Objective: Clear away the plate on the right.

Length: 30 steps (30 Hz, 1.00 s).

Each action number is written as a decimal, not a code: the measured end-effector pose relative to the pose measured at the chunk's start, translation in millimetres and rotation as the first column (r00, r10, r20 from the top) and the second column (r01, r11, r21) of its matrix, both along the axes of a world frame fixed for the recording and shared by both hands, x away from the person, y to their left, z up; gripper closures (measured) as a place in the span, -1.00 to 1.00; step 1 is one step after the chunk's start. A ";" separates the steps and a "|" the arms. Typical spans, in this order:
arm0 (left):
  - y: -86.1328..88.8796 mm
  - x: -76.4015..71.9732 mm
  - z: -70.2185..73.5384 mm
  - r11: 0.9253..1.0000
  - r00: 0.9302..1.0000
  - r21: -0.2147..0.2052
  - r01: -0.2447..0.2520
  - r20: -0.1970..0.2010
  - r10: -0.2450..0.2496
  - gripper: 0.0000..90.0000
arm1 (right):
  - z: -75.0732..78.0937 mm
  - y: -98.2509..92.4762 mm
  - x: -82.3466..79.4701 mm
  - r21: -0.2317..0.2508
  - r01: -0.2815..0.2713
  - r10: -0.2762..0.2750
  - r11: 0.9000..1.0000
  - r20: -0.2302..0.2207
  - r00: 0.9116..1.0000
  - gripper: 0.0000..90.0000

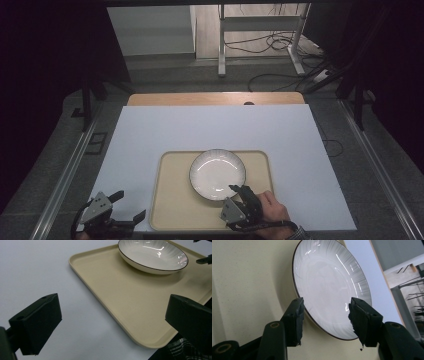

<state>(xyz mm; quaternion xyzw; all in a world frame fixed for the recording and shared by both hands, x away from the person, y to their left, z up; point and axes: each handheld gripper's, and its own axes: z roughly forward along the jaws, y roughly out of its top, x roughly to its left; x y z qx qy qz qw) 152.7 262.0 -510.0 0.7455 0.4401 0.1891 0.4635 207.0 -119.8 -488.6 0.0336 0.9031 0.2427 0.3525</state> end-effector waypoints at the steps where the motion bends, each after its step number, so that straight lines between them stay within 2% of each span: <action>1: -0.1 0.0 0.0 1.000 1.000 0.000 0.000 0.000 0.000 -0.99 | 0.2 -0.8 0.8 0.006 0.000 0.000 1.000 -0.006 1.000 0.00; 13: 0.0 -0.2 0.0 1.000 1.000 0.001 0.001 0.000 -0.001 -0.99 | 5.6 -12.7 8.6 0.087 0.035 -0.027 0.996 -0.095 0.995 -0.10; 30: -0.1 -0.4 0.1 1.000 1.000 0.002 0.001 0.001 -0.001 -0.99 | 7.6 -29.7 17.7 0.152 0.080 -0.054 0.985 -0.169 0.984 -0.31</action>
